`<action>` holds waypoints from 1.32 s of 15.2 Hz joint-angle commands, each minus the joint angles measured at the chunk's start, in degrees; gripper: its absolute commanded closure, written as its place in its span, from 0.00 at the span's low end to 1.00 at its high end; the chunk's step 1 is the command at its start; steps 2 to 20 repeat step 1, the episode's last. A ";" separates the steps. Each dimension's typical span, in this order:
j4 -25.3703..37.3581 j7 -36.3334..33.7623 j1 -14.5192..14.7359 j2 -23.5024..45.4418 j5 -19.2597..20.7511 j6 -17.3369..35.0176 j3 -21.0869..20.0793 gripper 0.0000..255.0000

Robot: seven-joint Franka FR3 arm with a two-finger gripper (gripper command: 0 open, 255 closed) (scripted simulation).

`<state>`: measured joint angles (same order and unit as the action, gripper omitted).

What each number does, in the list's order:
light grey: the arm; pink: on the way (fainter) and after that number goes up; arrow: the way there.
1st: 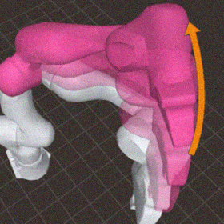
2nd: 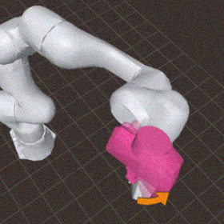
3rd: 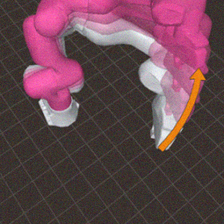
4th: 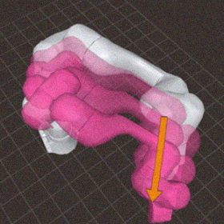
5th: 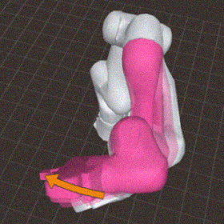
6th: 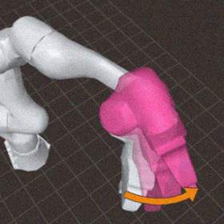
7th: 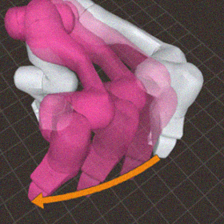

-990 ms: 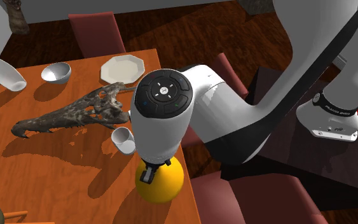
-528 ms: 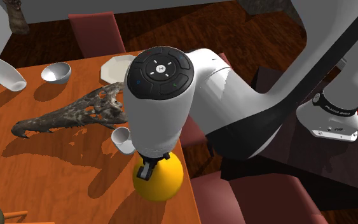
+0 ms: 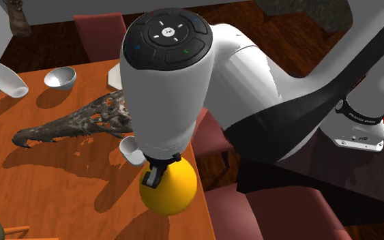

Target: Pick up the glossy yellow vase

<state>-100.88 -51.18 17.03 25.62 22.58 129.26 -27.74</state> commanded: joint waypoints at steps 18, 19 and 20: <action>0.22 0.13 -0.04 -0.23 -0.16 -0.33 -0.09 1.00; 0.22 0.13 -0.04 -0.23 -0.16 -0.33 -0.09 1.00; 0.22 0.13 -0.04 -0.23 -0.16 -0.33 -0.09 1.00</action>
